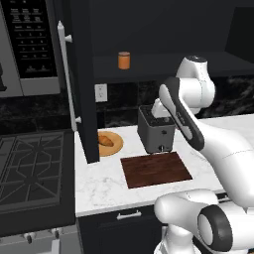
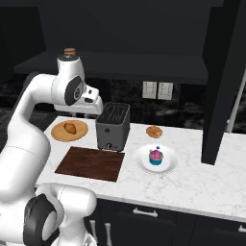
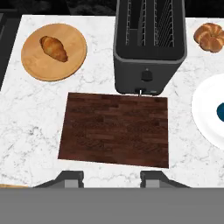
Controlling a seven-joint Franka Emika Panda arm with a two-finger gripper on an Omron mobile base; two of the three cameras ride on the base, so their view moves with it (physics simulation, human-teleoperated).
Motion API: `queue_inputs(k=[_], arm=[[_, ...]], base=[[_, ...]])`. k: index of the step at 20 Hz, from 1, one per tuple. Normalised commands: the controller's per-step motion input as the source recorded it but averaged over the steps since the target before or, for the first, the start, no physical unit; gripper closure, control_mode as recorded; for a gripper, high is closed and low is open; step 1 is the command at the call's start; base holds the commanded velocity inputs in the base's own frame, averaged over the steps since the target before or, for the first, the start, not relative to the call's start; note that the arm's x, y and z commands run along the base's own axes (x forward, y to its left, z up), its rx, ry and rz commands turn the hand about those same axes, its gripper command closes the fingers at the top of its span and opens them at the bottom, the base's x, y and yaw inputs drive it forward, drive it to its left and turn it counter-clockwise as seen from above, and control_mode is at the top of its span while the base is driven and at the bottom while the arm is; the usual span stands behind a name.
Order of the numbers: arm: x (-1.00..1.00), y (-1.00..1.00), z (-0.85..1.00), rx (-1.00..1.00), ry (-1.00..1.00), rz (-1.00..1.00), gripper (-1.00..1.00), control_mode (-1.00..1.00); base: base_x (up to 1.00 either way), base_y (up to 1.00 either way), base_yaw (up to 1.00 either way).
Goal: From the different types of pastries on the counter, select a croissant and place it on the cutting board. Then retrieve a jar of jam from the cabinet and place it alongside the croissant on the cutting board.
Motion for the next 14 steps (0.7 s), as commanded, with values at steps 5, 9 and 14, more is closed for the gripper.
queue_inputs(k=[5, 9, 14], arm=[[-0.05, 0.22, 0.00, -0.08, -0.01, 0.05, -1.00, -1.00], [-0.02, 0.57, 0.00, -0.18, 0.00, 0.19, -1.00, -1.00], [0.01, 0.69, -0.06, -0.10, -0.01, 0.35, -1.00, -1.00]], base=[[0.00, 0.00, 0.00], [0.00, 0.00, 0.00], [0.00, 0.00, 0.00]])
